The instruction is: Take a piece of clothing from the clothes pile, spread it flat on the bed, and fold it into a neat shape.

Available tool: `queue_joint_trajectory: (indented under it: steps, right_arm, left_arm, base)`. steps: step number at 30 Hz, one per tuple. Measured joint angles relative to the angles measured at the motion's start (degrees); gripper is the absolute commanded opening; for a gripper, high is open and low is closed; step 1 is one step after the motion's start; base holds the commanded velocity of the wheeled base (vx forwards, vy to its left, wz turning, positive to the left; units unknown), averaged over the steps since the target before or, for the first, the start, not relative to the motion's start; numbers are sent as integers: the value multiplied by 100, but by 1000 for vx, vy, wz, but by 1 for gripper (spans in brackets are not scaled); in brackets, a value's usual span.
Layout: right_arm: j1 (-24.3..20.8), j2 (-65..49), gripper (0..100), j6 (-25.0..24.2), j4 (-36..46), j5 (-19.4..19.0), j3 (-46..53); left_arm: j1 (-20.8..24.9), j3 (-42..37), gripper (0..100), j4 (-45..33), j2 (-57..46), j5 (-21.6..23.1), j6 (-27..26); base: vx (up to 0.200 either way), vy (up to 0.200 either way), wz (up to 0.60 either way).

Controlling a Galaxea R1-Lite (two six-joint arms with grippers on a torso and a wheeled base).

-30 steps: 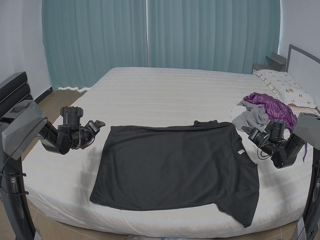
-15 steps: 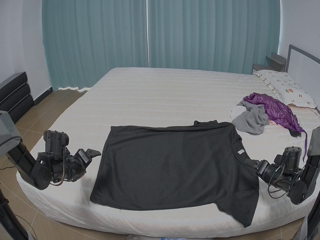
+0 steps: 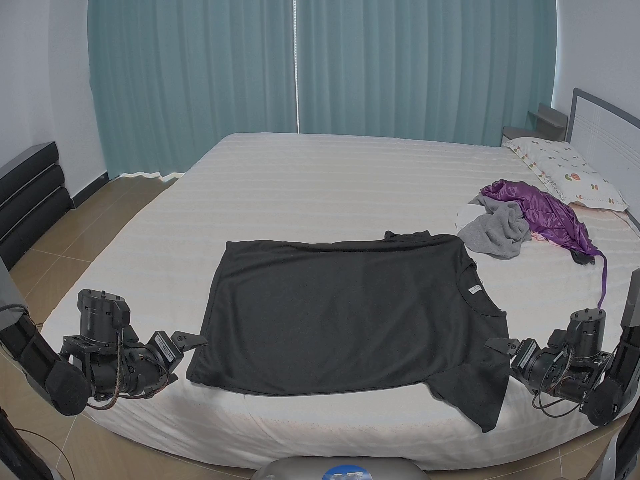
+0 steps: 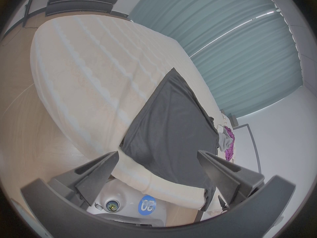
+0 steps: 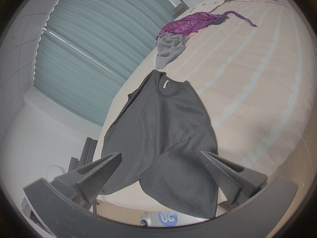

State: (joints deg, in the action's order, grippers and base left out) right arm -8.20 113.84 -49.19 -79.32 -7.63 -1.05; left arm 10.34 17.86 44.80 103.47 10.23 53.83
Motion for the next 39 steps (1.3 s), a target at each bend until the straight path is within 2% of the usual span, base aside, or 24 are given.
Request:
queue_joint_trajectory:
  steps: [4,13,24,31,39]
  right_arm:
    - [-87,-16,100,-5,46,16,4]
    - [-299,-9,100,-18,55,61,6]
    - [-308,5,100,-21,52,66,4]
    - [-306,13,100,-21,57,68,4]
    - [-304,20,100,-22,59,63,4]
  left_arm:
    - [52,-17,100,4,-20,13,112]
    - [250,-28,100,0,-26,-18,134]
    - [297,-89,100,2,0,-84,83]
    - [291,-113,100,9,245,-566,39]
    - [252,-55,100,126,650,-689,41]
  base:
    - [0,0,0]
    - [0,-200,0]
    - [0,0,0]
    - [0,0,0]
    - [0,0,0]
